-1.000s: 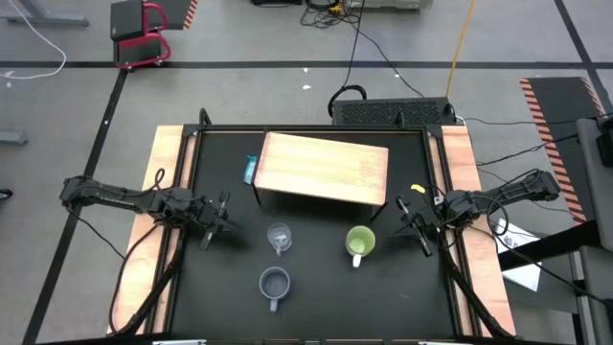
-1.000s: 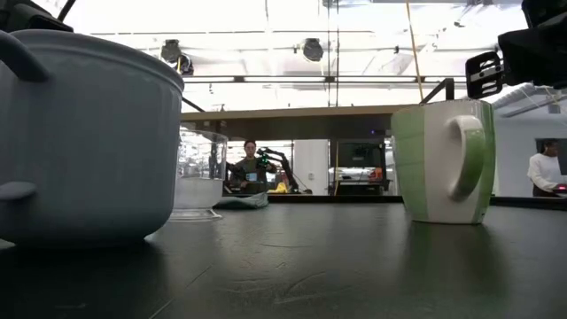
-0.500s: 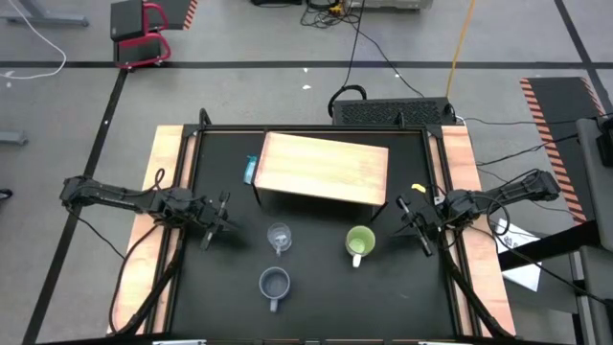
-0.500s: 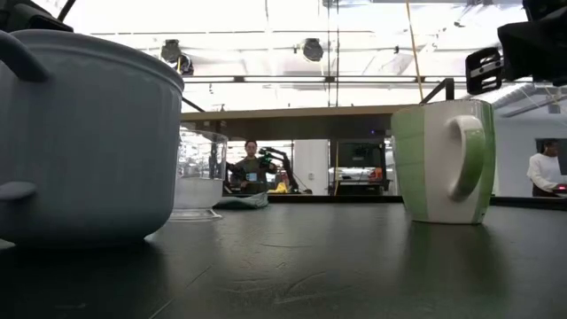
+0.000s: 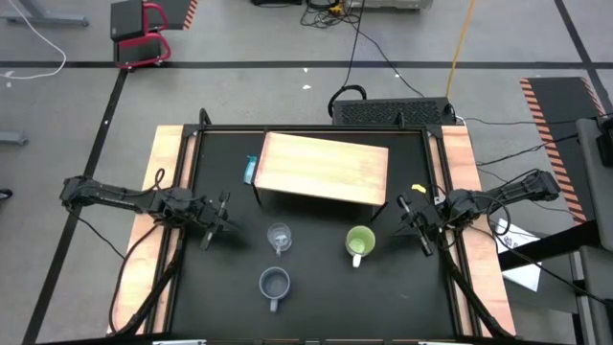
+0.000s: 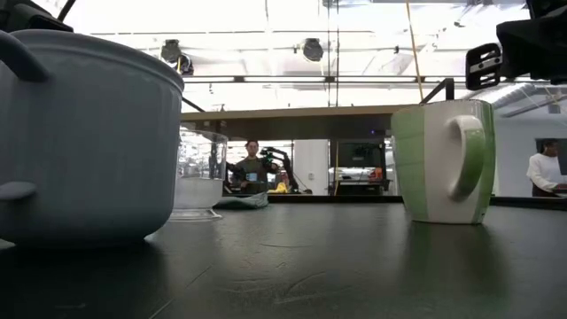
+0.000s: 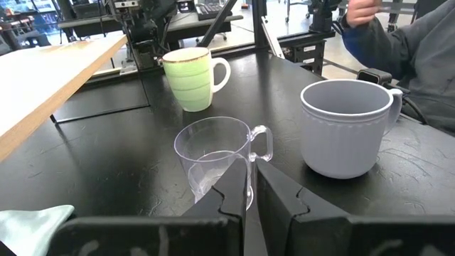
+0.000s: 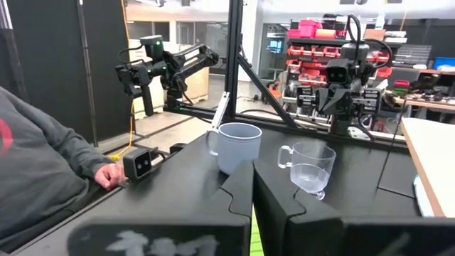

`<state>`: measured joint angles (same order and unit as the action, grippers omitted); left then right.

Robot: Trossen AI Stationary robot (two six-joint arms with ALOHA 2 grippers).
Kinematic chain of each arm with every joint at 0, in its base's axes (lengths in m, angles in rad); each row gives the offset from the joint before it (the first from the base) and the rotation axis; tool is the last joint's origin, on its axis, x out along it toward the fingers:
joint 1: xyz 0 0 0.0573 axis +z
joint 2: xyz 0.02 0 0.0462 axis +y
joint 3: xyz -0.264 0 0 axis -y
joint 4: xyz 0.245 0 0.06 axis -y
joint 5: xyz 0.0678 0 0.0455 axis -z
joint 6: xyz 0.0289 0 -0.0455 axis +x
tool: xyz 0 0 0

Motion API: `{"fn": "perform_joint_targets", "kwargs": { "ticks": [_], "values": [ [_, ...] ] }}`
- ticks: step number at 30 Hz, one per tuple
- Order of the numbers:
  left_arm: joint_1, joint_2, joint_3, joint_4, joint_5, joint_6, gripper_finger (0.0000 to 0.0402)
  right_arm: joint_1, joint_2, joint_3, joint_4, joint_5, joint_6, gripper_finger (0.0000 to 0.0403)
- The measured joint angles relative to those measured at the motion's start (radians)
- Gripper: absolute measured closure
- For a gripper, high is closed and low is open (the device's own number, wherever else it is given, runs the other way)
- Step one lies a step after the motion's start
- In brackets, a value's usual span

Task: Stack small to large cups/mugs on shelf
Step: Put the green cup on the shelf

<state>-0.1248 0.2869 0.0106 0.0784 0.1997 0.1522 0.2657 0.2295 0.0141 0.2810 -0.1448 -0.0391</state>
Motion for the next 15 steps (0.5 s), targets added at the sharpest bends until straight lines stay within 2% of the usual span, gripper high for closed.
{"fn": "perform_joint_targets", "kwargs": {
  "ticks": [5,11,15],
  "values": [
    [0.000,0.000,0.000,0.000,0.000,0.000,0.0369,0.000,0.000,0.000,0.021,0.018,-0.006,0.0403],
    [0.000,0.000,0.000,0.000,0.000,0.000,0.0369,0.000,0.001,0.000,0.170,0.018,-0.012,0.0403],
    [0.000,0.000,0.000,0.000,0.000,0.000,0.0369,0.000,0.017,0.015,0.182,0.018,0.000,0.0403]
  ]
}}
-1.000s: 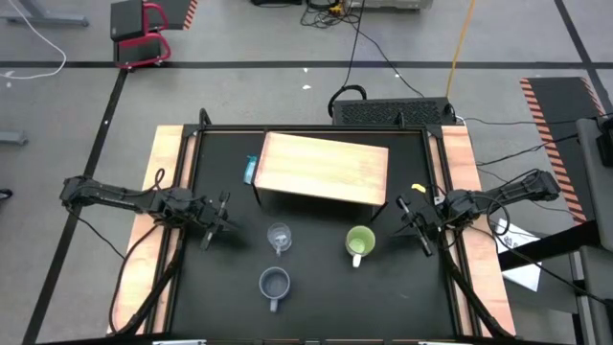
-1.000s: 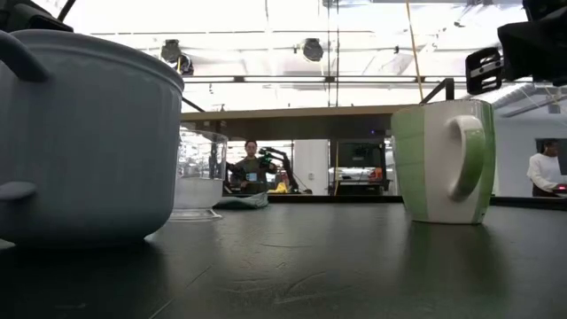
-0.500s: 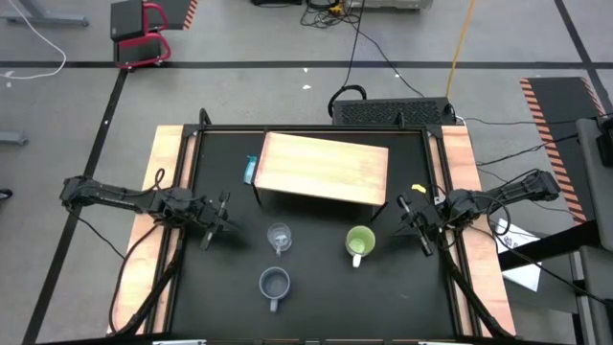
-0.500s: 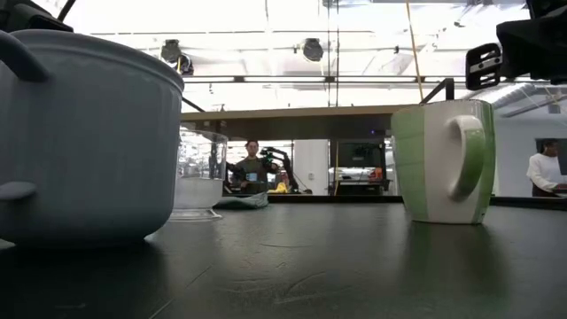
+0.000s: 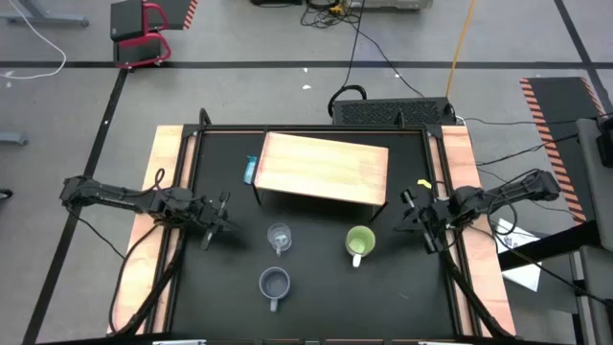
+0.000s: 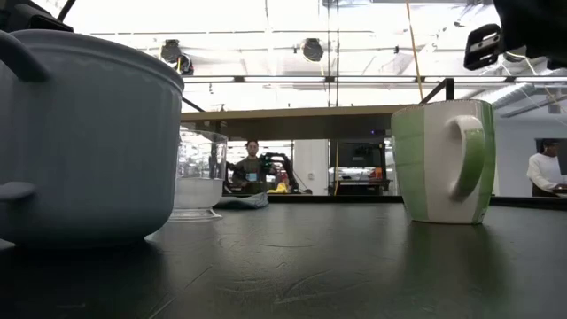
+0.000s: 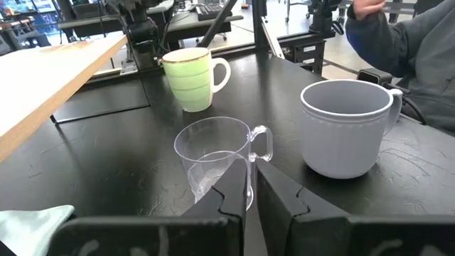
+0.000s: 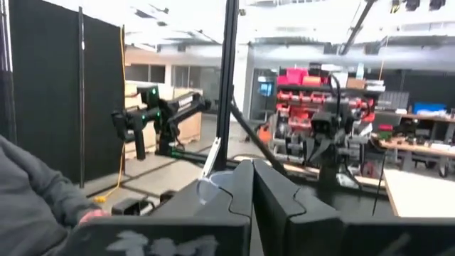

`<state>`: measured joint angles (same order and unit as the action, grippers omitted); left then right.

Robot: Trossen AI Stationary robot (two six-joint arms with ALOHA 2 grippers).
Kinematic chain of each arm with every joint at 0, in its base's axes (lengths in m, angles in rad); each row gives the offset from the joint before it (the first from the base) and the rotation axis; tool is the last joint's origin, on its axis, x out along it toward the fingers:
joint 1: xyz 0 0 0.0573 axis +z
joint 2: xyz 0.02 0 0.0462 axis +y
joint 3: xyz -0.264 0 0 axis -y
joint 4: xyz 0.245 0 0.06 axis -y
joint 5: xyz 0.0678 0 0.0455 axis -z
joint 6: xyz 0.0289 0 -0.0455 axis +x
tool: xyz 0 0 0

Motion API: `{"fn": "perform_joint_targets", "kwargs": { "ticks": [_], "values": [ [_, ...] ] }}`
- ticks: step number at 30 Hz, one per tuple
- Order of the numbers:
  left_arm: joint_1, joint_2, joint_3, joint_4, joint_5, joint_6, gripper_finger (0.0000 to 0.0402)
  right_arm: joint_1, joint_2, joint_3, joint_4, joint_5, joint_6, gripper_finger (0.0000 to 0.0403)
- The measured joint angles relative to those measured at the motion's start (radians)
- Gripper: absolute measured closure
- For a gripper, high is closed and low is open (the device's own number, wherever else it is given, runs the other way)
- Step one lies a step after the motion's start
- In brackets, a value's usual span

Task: Stack small to large cups/mugs on shelf
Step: Put the green cup on the shelf

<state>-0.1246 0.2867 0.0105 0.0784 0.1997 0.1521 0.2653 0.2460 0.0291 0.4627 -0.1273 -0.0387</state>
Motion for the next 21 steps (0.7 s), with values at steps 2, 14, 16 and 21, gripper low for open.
{"fn": "perform_joint_targets", "kwargs": {
  "ticks": [2,14,16,21],
  "values": [
    [0.000,0.000,0.000,0.000,0.000,0.000,0.0369,0.000,0.022,0.013,0.001,0.000,0.000,0.0403],
    [0.000,0.000,0.000,0.000,0.000,0.000,0.0369,0.000,0.321,0.167,-0.008,-0.004,-0.013,0.0403],
    [0.000,0.000,0.000,0.000,0.000,0.000,0.0369,0.000,0.368,0.209,-0.038,-0.004,-0.016,0.0403],
    [0.000,0.000,0.000,0.000,0.000,0.000,0.0369,0.016,0.480,0.346,-0.208,-0.004,-0.032,0.0402]
  ]
}}
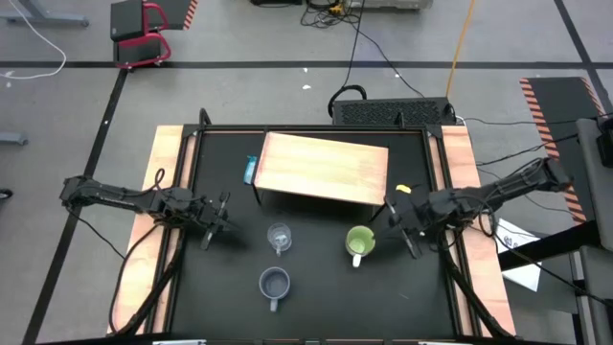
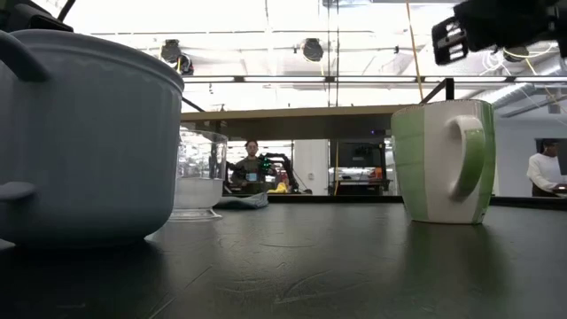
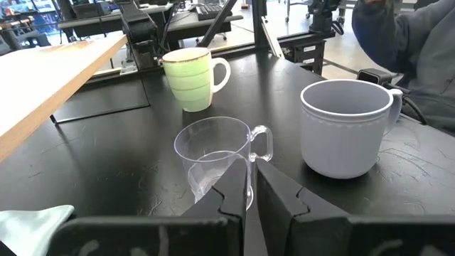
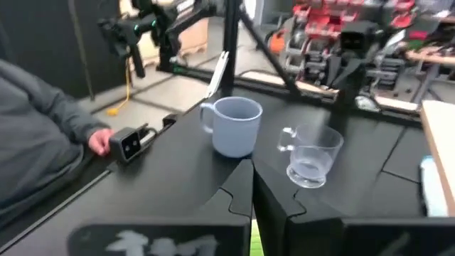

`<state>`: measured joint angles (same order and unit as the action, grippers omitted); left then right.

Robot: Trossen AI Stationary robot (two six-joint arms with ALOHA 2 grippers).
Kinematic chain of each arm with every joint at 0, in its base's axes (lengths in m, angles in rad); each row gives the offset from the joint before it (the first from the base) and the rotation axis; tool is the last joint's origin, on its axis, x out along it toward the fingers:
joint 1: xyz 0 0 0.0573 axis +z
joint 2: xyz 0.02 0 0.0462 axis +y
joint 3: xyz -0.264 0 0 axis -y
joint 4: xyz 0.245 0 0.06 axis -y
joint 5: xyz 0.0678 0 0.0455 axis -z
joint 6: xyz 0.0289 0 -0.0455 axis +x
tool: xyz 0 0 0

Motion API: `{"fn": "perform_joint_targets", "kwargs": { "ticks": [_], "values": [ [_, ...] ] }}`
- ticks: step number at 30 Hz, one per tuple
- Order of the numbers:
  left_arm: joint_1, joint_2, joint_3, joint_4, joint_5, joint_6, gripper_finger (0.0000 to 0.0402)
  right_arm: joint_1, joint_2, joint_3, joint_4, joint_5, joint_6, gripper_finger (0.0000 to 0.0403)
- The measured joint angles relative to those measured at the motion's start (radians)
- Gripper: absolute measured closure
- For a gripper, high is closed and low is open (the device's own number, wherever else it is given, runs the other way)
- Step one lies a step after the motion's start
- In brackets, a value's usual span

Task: Stack small to large cups/mugs on shelf
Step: Put the green cup on the shelf

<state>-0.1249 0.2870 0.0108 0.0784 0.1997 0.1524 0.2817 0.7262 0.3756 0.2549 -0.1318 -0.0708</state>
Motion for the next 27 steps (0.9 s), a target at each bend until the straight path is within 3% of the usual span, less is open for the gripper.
{"fn": "perform_joint_targets", "kwargs": {
  "ticks": [16,27],
  "values": [
    [0.000,0.000,0.000,0.000,0.000,0.000,0.0369,0.054,0.217,0.446,-0.540,0.034,-0.025,0.0401],
    [0.000,0.000,0.000,0.000,0.000,0.000,0.0369,0.103,0.257,0.486,-0.725,0.027,-0.105,0.0401]
  ]
}}
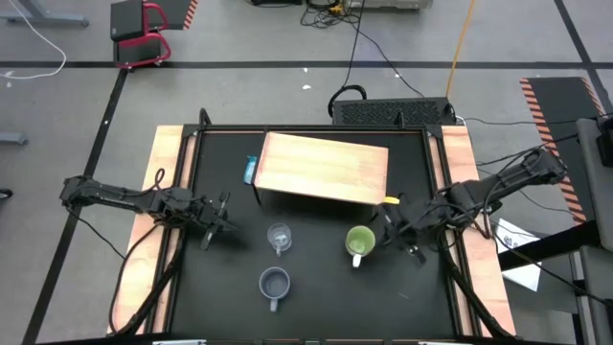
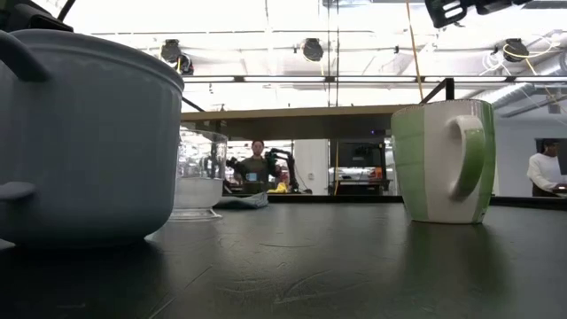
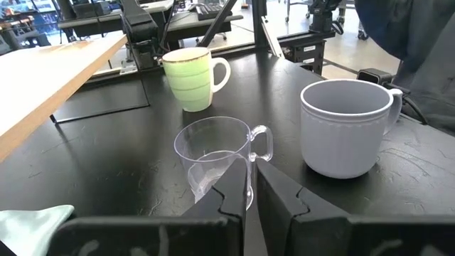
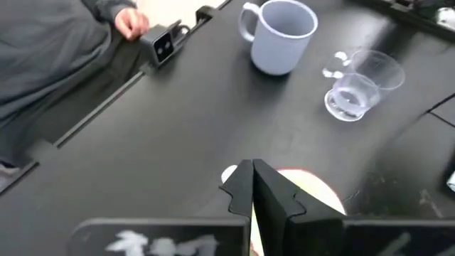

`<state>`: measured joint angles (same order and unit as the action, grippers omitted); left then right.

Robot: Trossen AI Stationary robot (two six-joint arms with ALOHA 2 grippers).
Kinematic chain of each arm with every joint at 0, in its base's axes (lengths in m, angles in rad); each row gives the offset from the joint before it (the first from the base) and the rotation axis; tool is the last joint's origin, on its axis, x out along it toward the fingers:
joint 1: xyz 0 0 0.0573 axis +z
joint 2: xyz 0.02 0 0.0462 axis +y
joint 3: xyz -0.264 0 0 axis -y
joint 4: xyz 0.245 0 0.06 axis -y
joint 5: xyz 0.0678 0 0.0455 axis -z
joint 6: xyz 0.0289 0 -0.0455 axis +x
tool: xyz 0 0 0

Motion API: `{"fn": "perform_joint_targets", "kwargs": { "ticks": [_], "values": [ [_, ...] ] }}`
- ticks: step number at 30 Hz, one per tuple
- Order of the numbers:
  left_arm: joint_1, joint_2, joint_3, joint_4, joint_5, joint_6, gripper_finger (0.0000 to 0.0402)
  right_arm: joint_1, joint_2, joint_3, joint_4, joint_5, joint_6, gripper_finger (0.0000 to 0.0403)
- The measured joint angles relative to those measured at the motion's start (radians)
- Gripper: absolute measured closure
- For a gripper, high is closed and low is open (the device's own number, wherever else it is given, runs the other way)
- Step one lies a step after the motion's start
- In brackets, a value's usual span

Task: Stack small to large cups/mugs on shelf
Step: Put the green cup on the shelf

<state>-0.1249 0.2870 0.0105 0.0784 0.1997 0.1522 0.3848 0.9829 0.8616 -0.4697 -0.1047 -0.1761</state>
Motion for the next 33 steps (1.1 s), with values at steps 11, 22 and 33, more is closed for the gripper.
{"fn": "perform_joint_targets", "kwargs": {
  "ticks": [11,22,33],
  "values": [
    [0.000,0.000,0.000,0.000,0.000,0.000,0.0369,0.013,0.117,0.001,0.020,0.059,-0.065,0.0401],
    [0.000,0.000,0.000,0.000,0.000,0.000,0.0369,-0.006,0.136,0.001,0.001,0.056,-0.073,0.0401],
    [0.000,0.000,0.000,0.000,0.000,0.000,0.0369,-0.026,0.138,0.001,-0.051,0.056,-0.030,0.0396]
  ]
}}
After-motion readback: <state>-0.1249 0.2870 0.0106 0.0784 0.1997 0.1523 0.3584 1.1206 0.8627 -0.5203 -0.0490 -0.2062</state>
